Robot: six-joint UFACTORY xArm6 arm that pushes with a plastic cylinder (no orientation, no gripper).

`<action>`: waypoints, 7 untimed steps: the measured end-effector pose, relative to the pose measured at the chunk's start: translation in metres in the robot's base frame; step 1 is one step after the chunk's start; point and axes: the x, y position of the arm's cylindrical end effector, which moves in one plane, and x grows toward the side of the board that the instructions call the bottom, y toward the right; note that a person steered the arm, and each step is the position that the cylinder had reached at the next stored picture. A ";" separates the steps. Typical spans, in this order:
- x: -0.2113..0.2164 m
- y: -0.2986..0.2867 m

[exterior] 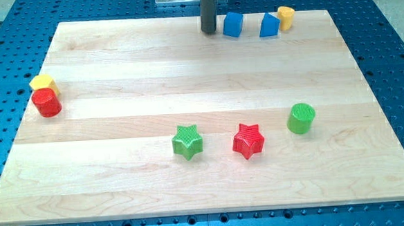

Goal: Move the green circle into the blue blocks

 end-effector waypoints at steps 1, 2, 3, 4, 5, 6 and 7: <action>0.012 0.044; 0.020 0.036; 0.112 -0.002; 0.219 0.094; 0.290 0.215; 0.308 0.158; 0.304 0.081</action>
